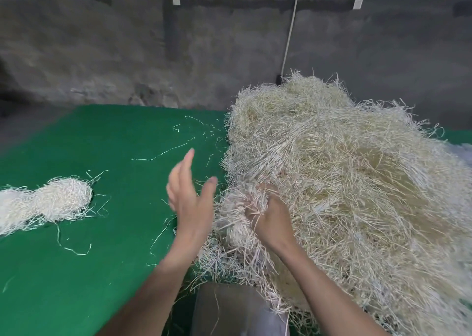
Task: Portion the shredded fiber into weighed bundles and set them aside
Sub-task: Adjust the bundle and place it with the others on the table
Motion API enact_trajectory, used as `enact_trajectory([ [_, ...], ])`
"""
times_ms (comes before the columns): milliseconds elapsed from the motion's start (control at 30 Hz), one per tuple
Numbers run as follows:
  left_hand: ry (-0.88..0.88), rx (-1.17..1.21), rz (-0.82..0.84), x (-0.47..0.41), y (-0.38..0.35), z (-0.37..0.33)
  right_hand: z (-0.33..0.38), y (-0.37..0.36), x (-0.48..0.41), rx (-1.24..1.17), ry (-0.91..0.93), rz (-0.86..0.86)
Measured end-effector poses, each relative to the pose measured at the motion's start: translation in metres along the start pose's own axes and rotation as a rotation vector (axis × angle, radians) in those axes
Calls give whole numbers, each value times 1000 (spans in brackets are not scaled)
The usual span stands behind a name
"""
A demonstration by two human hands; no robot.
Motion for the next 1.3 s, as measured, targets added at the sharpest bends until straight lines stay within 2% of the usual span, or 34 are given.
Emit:
enact_trajectory([
  [33,-221,-156,58,-3,-5,-12,4,-2,3,1,27,22],
  [67,-348,-246,176,-2,-15,-18,10,-5,5,-59,50,20],
  [100,-364,-271,321,4,-28,-18,17,-6,5,-169,66,-6],
  [133,-248,-213,452,12,-37,-15,26,-4,4,-286,54,-64],
  [200,110,90,526,26,-47,2,35,5,-2,-546,-68,-195],
  [300,467,438,395,45,-59,15,38,5,-12,-736,-243,-308],
  [367,772,545,193,37,-62,19,46,-6,-2,-706,-179,-273],
  [400,833,550,94,29,-59,20,44,-15,8,-653,-113,-195],
  [467,728,459,-82,6,-40,20,36,-29,31,-528,28,49],
  [533,500,314,-119,-15,-18,23,24,-24,47,-429,116,322],
  [567,401,242,-106,-21,-10,25,21,-11,46,-414,117,355],
  [667,213,68,87,-19,-13,20,23,29,26,-530,60,16],
  [733,181,95,204,-6,-33,7,40,21,15,-521,30,54],
  [800,326,249,244,6,-43,-3,46,4,10,-361,-47,108],
  [867,597,507,348,15,-48,5,39,5,-4,-351,-115,-18],
  [900,644,603,386,19,-47,7,34,10,-9,-384,-134,-115],
  [967,587,566,418,31,-47,3,29,11,-11,-434,-150,-254],
  [1033,615,434,364,40,-54,4,33,1,-3,-470,-74,-280],
  [1067,667,426,282,41,-53,5,38,-2,4,-477,-22,-304],
  [1133,746,505,10,31,-47,20,42,-6,17,-519,52,-329],
  [1167,736,535,-96,21,-40,27,41,-10,23,-565,77,-283],
  [1233,722,548,-99,9,-32,35,41,-27,37,-578,98,-133],
  [1300,794,665,22,9,-41,36,50,-32,43,-430,101,-73],
])
Point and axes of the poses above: each hand's wrist, its own x-axis away from the middle knuckle, its own y-axis out of the back of the hand, z = x × y, the point moved 4 cm from there along -x, towards the middle knuckle, and after that the axes turned 1 degree about -z, right-handed, at the moved point
